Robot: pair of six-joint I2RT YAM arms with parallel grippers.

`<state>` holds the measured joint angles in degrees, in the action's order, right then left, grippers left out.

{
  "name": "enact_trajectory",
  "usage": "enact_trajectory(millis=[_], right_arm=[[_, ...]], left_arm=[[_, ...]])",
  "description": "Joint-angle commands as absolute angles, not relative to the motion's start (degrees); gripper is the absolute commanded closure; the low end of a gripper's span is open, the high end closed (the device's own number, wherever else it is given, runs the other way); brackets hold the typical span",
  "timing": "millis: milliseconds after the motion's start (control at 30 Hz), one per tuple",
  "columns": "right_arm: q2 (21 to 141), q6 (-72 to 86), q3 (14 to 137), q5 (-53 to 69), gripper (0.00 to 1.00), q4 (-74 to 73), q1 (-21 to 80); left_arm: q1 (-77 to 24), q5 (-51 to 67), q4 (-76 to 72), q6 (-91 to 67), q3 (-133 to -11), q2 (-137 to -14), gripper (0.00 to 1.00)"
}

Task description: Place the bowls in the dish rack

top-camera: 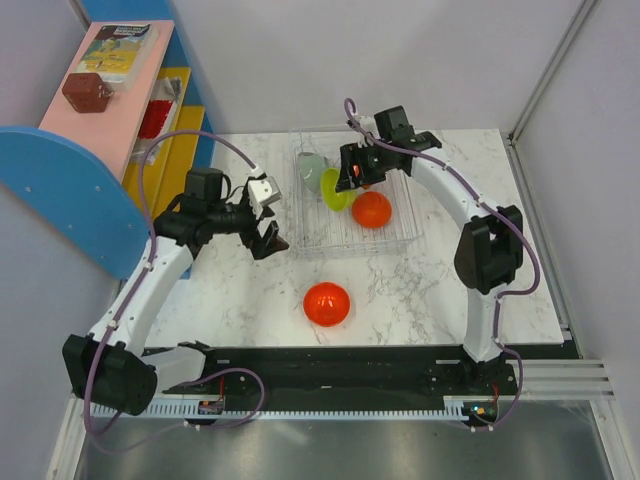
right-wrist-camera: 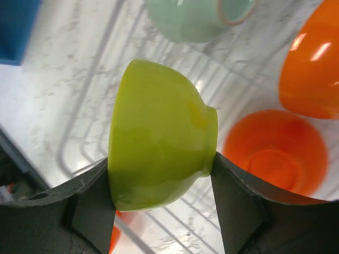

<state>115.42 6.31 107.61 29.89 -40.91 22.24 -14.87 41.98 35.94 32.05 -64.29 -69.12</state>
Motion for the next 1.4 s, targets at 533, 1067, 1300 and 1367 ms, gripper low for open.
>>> enact_trajectory(millis=[533,1067,1300,1367], right_arm=[[125.06,-8.17,115.93,-25.81,1.0,-42.37,39.28],[131.13,-15.55,115.75,-40.86,1.0,-39.38,46.66],[133.24,-17.93,115.49,-41.84,0.65,-39.55,48.95],[133.24,-18.46,115.23,-41.49,0.49,-39.55,49.39]], left_arm=[[-12.92,43.15,32.96,32.43,-48.43,-51.51,0.0],[-12.04,45.44,32.78,32.78,-47.46,-51.15,0.0],[-11.78,45.88,32.78,32.87,-47.29,-51.15,0.0],[-11.69,46.05,32.78,32.87,-47.37,-51.42,0.0]])
